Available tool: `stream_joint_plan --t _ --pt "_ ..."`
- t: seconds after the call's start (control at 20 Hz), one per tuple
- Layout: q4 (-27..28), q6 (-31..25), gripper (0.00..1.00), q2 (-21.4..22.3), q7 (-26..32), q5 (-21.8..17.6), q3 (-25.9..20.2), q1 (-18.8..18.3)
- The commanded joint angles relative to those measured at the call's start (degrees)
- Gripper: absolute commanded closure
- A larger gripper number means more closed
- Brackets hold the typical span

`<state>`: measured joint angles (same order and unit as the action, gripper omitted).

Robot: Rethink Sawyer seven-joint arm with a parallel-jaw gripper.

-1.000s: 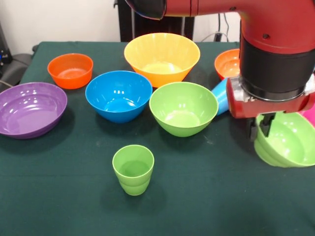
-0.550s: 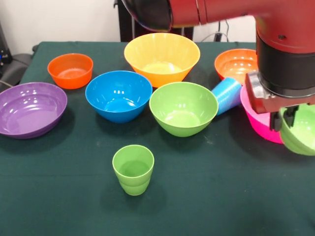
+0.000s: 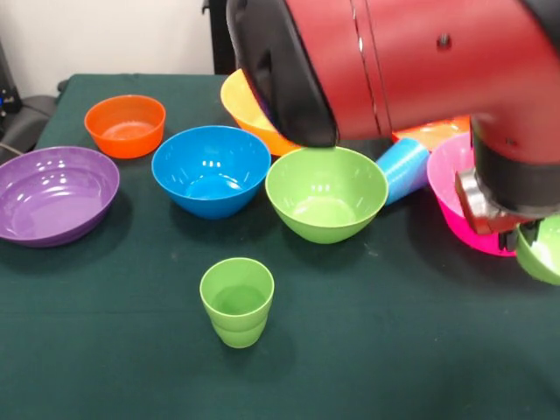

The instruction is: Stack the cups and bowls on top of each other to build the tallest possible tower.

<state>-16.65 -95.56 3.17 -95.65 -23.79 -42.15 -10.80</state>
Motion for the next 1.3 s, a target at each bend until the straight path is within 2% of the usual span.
stream_joint_plan --t 0.05,0.55,0.8,1.0,1.3 --pt "2.05 -6.80 1.00 -2.92 28.44 -12.13 -11.12 -3.61" --pt "3.82 -15.18 1.00 -2.64 35.38 -27.45 -25.74 -8.88" --pt "2.94 -17.31 1.00 -1.28 34.72 -30.58 -28.64 -10.01" --pt "-0.05 -16.04 1.00 0.37 30.65 -27.34 -26.38 -10.05" --pt "-7.78 -10.87 1.00 3.36 22.02 -18.24 -19.90 -9.84"
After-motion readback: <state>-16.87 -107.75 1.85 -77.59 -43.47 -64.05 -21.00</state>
